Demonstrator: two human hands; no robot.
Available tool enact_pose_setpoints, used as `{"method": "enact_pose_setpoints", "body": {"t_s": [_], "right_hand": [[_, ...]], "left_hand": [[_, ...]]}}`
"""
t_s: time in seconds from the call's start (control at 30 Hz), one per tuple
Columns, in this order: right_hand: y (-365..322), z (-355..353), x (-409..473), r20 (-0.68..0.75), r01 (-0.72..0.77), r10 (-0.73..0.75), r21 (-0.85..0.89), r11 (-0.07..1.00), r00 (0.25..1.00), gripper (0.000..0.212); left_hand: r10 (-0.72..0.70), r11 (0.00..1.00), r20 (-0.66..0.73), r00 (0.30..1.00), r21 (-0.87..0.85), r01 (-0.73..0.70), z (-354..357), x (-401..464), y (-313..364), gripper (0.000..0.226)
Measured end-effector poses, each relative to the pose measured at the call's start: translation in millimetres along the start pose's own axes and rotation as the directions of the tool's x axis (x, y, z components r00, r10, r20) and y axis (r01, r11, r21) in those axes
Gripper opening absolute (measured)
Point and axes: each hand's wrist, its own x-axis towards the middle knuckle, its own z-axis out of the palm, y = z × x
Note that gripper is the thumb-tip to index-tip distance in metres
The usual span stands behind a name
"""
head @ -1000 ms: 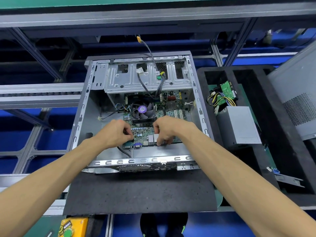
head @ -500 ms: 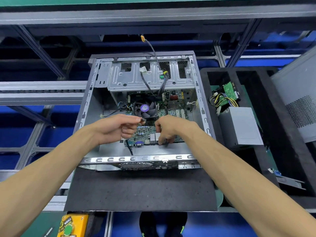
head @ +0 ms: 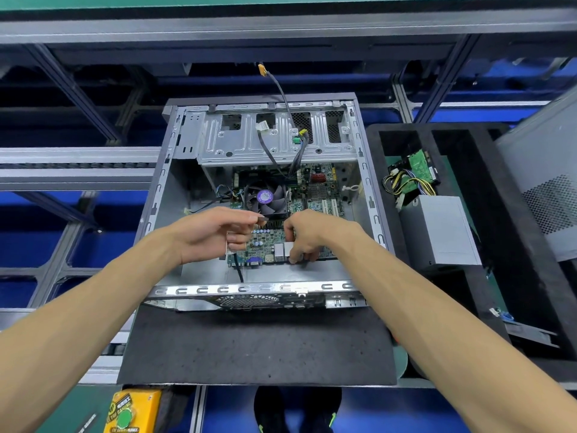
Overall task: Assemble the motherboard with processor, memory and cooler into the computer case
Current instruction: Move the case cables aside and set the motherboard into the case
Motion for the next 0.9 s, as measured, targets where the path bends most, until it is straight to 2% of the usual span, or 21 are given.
{"method": "enact_pose_setpoints", "body": {"t_s": [0.17,0.27,0.4,0.5,0.57,0.6,0.77,0.9], "right_hand": [[-0.9,0.4,-1.2,-0.004,0.007,-0.007,-0.017,1.0,1.0,0.032],[-1.4,0.7,-2.2,-0.008,0.011,-0.011,-0.022,1.0,1.0,0.032],[-0.5,0.1,-3.5,-0.021,0.043,-0.045,-0.09,0.995,0.999,0.029],[-2.5,-0.9,-3.4,-0.198,0.116,-0.143,-0.146,0.983,0.97,0.025],[-5.9,-2.7,-2.6,-0.317,0.177,-0.186,-0.057,0.983,0.93,0.025],[-8.1,-3.6,-2.2,-0.331,0.207,-0.19,0.017,0.978,0.924,0.026],[-17.1,-3.5,-4.2,-0.247,0.23,-0.158,0.293,0.928,0.956,0.024],[-20.5,-5.1,-8.2,-0.185,0.217,-0.159,0.351,0.911,0.97,0.019]], "left_hand": [[0.086,0.973,-0.232,0.969,0.227,-0.032,2.4,4.8,-4.4,0.026],[0.154,0.95,-0.316,0.936,0.308,-0.052,5.4,5.9,-7.0,0.01],[0.176,0.886,-0.372,0.911,0.464,0.018,8.7,4.0,-7.7,0.015],[0.192,0.821,-0.392,0.9,0.566,0.071,10.2,2.8,-7.2,0.026],[0.201,0.795,-0.404,0.893,0.599,0.092,11.1,2.0,-7.1,0.027],[0.203,0.786,-0.407,0.891,0.61,0.099,11.6,1.9,-6.7,0.027],[0.245,0.75,-0.381,0.892,0.658,0.075,13.6,0.0,-4.6,0.027],[0.252,0.755,-0.368,0.895,0.653,0.056,15.0,-1.3,-4.4,0.026]]}}
